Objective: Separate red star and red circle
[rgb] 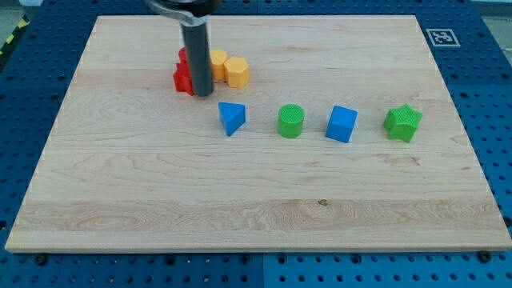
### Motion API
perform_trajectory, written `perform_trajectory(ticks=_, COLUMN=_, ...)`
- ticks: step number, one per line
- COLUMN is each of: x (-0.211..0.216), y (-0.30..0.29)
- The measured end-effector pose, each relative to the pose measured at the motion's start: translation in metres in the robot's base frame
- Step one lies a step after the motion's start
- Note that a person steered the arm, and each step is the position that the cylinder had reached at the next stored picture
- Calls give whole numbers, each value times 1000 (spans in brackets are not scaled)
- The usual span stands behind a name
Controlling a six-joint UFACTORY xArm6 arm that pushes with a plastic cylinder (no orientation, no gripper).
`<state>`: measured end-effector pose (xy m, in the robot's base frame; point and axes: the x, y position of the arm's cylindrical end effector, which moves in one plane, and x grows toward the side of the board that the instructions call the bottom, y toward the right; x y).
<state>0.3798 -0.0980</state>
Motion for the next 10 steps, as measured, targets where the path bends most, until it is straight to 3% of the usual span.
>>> perform_trajectory(ticks=2, x=2, y=-23)
perform_trajectory(ticks=4, x=2, y=-107)
perform_trajectory(ticks=5, x=-2, y=-109)
perform_trajectory(ticks=7, x=-12, y=-50)
perform_trajectory(ticks=10, x=15, y=-23)
